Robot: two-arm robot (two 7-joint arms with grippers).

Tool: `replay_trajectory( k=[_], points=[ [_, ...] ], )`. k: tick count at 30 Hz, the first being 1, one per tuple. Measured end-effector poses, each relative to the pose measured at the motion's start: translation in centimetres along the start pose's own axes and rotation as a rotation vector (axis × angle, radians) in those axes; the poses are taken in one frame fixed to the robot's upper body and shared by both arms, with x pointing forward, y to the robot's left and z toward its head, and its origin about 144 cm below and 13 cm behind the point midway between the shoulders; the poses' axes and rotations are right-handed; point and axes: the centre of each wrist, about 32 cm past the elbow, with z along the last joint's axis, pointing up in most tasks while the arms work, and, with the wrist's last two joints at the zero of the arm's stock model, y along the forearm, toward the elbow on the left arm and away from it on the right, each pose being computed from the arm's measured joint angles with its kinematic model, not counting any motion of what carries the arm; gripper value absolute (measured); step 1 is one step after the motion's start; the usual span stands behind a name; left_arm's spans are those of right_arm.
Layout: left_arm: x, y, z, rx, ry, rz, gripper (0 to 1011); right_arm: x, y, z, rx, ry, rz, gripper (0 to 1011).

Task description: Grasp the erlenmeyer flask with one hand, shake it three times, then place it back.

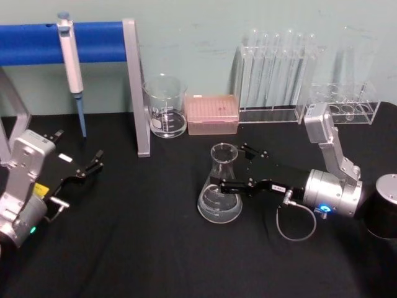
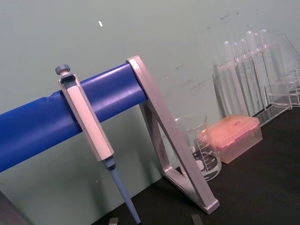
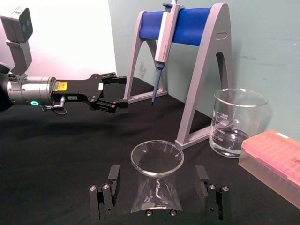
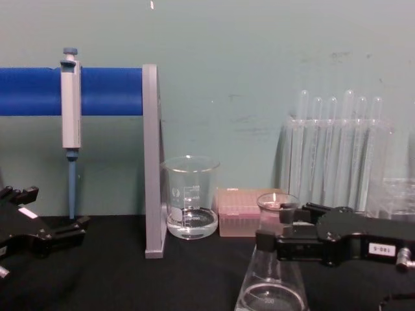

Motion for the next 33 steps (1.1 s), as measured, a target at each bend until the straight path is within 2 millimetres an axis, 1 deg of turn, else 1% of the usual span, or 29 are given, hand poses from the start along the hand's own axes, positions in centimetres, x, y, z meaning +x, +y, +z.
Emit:
replay_trajectory(
  k=[13,33],
  points=[
    [0.0,0.0,0.0,0.0,0.0,0.0,1001,0.18,0.57,-0.02,-0.005,-0.002,0.006,1002],
    [0.0,0.0,0.0,0.0,0.0,0.0,1001,0.08,0.55,0.02,-0.011,-0.007,-0.013,1002]
  ],
)
